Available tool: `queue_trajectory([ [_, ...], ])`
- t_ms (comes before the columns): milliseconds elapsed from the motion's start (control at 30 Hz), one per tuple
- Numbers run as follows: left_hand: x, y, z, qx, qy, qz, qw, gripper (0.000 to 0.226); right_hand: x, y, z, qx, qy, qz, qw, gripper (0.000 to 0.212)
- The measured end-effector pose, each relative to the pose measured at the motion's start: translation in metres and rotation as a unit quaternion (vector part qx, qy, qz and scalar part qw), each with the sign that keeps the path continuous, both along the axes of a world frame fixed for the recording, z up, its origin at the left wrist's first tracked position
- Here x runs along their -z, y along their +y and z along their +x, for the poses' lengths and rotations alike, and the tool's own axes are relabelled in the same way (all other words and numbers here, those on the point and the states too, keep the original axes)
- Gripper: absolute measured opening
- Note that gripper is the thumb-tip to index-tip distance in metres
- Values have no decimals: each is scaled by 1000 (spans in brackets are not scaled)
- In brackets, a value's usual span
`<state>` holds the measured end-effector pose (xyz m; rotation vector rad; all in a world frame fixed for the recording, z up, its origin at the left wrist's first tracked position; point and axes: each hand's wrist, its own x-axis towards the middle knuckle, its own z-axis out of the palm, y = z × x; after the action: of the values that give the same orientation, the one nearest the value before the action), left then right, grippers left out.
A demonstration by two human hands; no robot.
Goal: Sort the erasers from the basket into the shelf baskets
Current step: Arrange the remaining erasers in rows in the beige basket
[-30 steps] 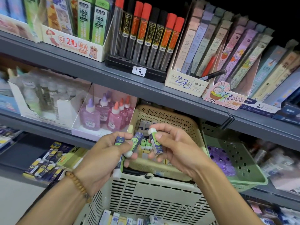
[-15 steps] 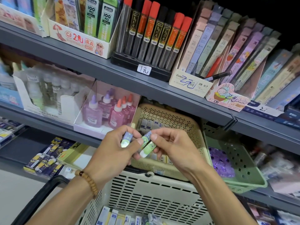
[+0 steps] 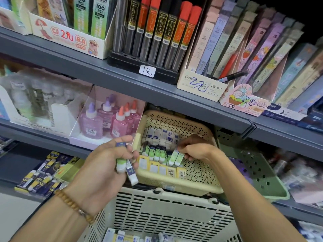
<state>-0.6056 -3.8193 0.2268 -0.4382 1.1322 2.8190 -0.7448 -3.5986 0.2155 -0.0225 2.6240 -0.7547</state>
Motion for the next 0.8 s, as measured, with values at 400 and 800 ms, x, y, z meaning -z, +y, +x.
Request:
queue_trajectory([
  [400,-3,3,2,-51,27,56,997,48,16,-17,9,13,64,28,997,15],
  [800,0,2,4,-56,17,64,996,34,-28,-77,116,-165,129,-252,945,12],
])
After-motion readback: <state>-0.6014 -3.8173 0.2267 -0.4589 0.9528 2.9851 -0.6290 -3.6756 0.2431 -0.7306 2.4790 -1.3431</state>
